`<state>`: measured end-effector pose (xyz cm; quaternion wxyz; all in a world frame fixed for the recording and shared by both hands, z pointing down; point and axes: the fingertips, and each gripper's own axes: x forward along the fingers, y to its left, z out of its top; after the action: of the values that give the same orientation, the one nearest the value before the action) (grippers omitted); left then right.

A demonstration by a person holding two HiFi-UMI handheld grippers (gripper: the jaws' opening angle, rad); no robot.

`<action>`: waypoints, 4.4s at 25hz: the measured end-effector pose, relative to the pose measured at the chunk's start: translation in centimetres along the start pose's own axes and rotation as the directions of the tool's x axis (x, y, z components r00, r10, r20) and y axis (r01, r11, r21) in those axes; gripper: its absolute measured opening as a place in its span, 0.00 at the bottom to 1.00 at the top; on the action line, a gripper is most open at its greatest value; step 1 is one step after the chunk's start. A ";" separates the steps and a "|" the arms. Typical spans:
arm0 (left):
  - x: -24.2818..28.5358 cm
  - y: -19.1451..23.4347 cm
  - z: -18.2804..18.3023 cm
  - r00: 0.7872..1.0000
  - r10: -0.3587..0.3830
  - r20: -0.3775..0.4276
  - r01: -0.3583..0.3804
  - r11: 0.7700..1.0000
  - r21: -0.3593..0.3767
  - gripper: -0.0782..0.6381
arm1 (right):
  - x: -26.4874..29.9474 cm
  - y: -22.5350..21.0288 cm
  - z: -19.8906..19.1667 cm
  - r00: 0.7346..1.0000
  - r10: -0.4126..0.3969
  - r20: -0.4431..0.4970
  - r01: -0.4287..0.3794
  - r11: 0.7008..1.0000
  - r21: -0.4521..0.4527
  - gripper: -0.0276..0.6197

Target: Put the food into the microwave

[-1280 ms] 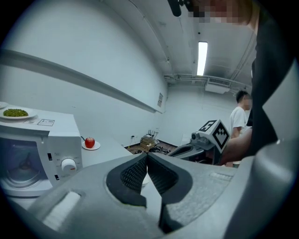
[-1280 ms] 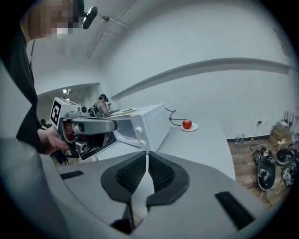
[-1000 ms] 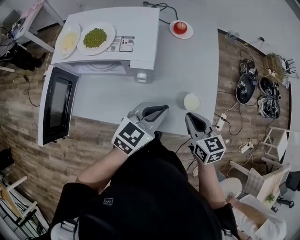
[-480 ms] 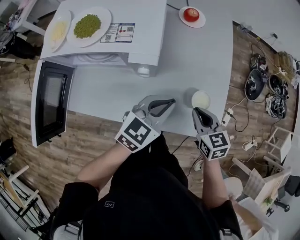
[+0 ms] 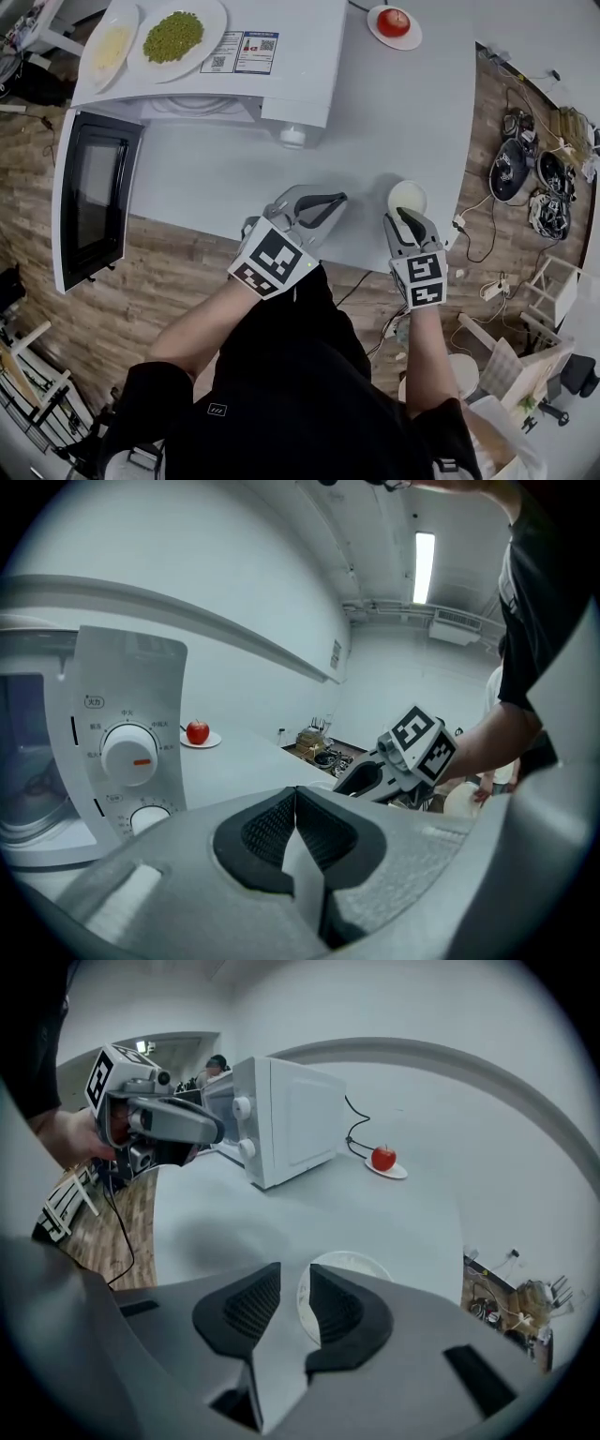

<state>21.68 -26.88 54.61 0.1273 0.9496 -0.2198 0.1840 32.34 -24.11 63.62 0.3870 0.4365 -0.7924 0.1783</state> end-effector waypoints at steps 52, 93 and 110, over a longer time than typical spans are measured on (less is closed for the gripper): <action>-7.4 -5.6 3.3 0.981 0.188 -0.056 -0.188 0.982 0.009 0.12 | -7.2 -0.8 5.2 0.956 -0.258 0.137 0.269 0.597 -0.756 0.12; -33.4 8.5 0.6 0.968 0.224 0.112 -0.240 0.958 0.157 0.12 | 0.4 30.4 27.8 0.950 -0.165 0.264 0.311 0.454 -0.835 0.12; -29.8 14.7 1.5 0.953 0.297 0.053 -0.302 0.942 0.147 0.12 | 11.7 28.1 31.3 0.964 -0.104 0.246 0.267 0.373 -0.888 0.12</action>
<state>-9.59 -29.15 43.55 0.0212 0.9148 -0.3486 0.2029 -9.03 -34.44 54.20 0.5197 0.2504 -0.7316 -0.3634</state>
